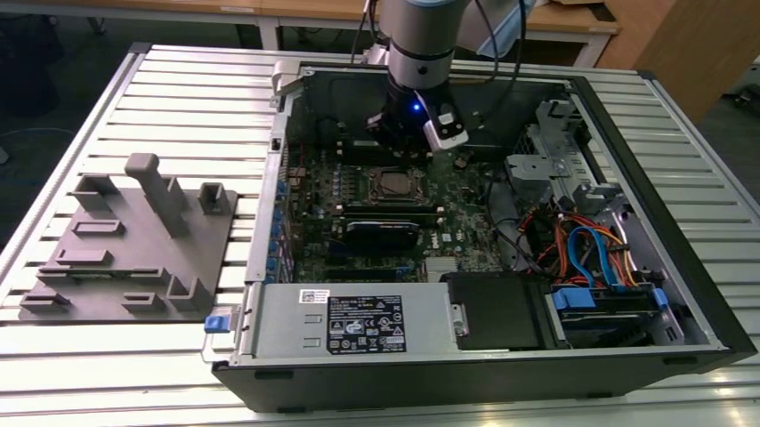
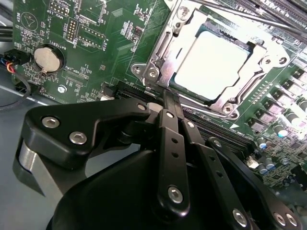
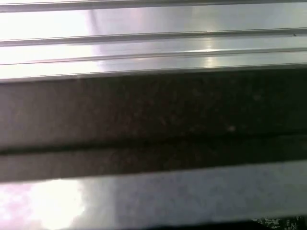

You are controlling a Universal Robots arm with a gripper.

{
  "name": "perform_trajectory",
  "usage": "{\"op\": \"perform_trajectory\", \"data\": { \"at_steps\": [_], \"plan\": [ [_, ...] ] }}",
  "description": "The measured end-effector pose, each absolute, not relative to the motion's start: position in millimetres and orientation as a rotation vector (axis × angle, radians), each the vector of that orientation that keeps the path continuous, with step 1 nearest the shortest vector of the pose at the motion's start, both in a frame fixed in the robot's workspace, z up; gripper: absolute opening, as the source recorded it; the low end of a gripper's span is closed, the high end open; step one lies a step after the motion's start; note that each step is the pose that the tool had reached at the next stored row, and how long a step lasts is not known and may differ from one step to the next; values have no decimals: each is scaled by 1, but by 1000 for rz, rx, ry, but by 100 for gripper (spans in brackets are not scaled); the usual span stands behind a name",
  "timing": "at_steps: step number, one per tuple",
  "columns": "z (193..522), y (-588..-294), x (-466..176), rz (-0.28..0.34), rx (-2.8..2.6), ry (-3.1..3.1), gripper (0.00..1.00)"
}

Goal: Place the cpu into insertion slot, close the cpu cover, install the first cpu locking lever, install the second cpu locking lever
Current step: 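Install the first cpu locking lever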

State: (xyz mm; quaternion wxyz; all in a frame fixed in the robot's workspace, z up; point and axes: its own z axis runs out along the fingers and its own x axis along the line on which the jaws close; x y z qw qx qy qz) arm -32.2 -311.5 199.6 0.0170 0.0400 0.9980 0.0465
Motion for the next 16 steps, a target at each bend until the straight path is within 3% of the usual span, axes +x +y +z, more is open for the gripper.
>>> {"op": "perform_trajectory", "data": {
  "at_steps": [16],
  "plan": [
    [201,-311,-32,145,124,3103,10]
  ]
}}
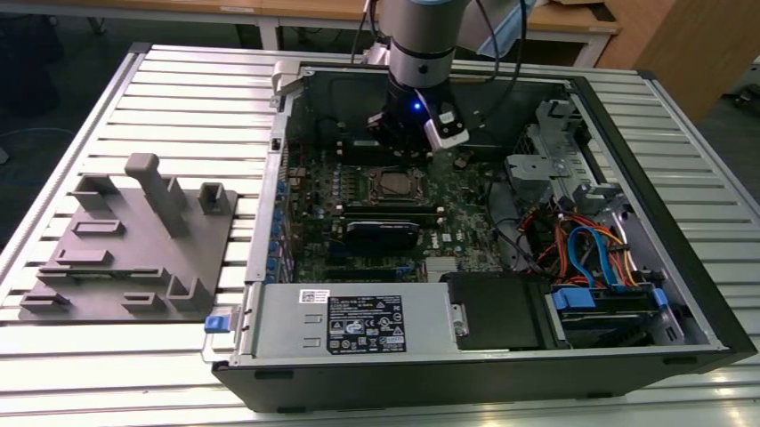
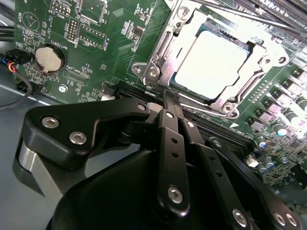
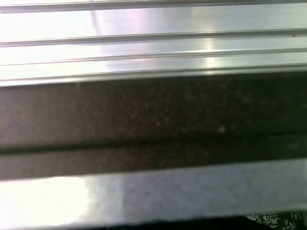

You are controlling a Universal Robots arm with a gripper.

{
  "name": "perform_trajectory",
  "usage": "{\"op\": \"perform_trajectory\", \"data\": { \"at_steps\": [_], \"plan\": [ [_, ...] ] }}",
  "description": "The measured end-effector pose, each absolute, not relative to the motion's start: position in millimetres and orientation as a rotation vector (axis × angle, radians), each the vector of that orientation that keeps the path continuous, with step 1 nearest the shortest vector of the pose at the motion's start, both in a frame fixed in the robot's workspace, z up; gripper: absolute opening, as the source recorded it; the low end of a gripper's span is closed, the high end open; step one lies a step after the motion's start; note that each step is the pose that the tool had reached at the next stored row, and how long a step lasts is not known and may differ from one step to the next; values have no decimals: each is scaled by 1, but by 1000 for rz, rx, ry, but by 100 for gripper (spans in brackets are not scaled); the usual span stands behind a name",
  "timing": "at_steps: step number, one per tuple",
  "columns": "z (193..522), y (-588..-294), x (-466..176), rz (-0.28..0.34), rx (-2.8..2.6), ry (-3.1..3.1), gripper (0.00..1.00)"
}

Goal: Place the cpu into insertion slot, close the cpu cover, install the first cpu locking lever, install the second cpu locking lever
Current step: 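Install the first cpu locking lever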

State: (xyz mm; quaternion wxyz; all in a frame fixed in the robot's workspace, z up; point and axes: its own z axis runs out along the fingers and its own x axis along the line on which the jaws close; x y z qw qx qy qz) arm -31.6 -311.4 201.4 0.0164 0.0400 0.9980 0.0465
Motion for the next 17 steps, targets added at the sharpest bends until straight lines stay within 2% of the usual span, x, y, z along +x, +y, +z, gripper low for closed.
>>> {"op": "perform_trajectory", "data": {
  "at_steps": [17],
  "plan": [
    [200,-311,-31,132,124,3103,10]
  ]
}}
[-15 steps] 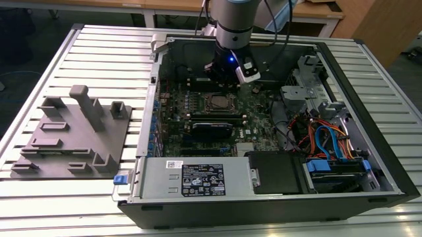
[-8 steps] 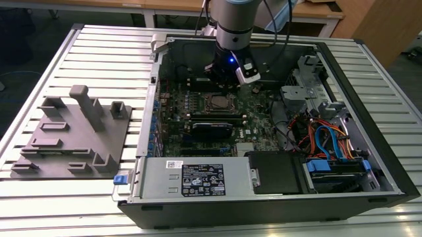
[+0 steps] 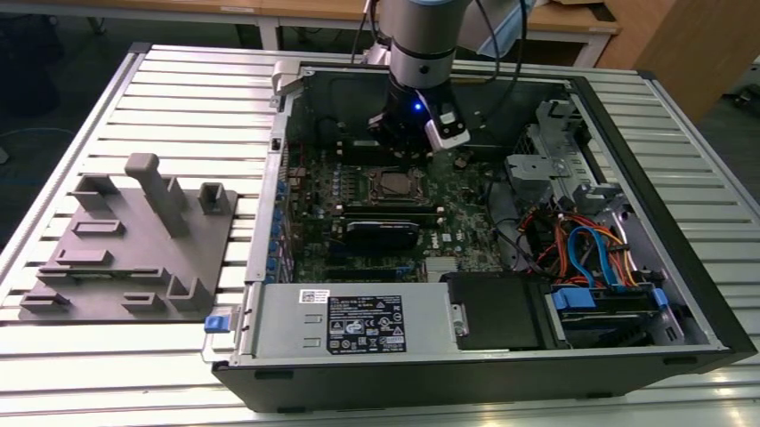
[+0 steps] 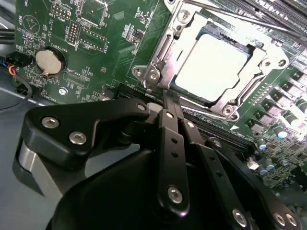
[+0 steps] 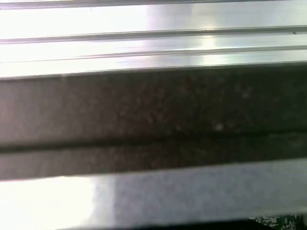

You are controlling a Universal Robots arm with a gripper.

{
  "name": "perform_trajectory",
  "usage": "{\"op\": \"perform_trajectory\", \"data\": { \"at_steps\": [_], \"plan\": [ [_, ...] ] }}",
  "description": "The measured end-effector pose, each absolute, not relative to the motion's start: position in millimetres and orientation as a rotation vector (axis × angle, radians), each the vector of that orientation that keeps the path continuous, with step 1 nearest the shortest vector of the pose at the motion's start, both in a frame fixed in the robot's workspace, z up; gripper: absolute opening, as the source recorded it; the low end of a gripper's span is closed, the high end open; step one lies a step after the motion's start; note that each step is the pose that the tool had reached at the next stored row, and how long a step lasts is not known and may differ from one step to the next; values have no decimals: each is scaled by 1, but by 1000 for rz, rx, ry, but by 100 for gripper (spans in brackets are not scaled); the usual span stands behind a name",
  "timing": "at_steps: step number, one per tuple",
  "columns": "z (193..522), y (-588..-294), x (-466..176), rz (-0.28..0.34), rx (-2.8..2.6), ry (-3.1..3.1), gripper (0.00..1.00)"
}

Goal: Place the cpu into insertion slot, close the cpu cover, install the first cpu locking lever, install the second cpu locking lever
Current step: 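Install the first cpu locking lever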

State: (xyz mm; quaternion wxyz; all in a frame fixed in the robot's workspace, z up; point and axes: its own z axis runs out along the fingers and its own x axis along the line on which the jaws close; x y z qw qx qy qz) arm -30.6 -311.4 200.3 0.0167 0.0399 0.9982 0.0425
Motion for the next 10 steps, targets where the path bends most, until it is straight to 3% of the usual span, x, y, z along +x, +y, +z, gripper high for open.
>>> {"op": "perform_trajectory", "data": {
  "at_steps": [10],
  "plan": [
    [196,-311,-31,107,124,3104,10]
  ]
}}
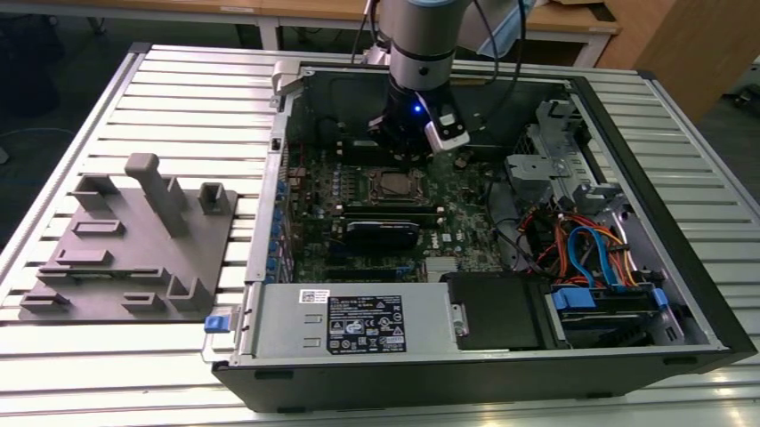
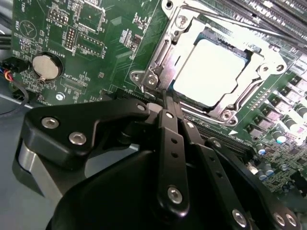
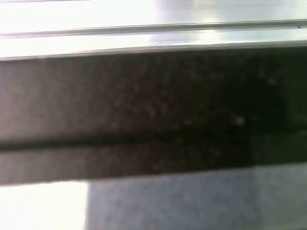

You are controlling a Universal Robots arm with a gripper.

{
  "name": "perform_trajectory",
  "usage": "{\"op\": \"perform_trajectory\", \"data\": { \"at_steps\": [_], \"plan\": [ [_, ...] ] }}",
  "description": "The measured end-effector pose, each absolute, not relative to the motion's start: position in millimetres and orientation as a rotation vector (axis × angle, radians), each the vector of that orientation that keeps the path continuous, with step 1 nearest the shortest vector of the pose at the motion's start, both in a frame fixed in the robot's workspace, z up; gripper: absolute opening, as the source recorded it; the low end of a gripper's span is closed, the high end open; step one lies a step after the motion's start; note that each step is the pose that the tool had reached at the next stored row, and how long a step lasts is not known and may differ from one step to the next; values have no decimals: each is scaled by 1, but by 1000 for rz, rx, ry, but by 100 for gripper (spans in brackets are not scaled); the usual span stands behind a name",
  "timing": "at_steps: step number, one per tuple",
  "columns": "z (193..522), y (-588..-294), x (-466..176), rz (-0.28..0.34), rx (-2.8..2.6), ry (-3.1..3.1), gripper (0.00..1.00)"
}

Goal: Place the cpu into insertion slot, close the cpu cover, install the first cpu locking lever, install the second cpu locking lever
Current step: 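Install the first cpu locking lever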

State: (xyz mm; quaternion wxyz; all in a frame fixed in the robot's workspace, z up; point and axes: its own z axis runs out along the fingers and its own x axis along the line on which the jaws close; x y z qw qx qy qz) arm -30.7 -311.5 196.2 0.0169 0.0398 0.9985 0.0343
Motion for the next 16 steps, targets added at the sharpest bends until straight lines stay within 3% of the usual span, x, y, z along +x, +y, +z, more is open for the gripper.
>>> {"op": "perform_trajectory", "data": {
  "at_steps": [10,16],
  "plan": [
    [194,-313,-31,116,124,3105,10],
    [193,-312,-31,210,126,3102,10]
  ]
}}
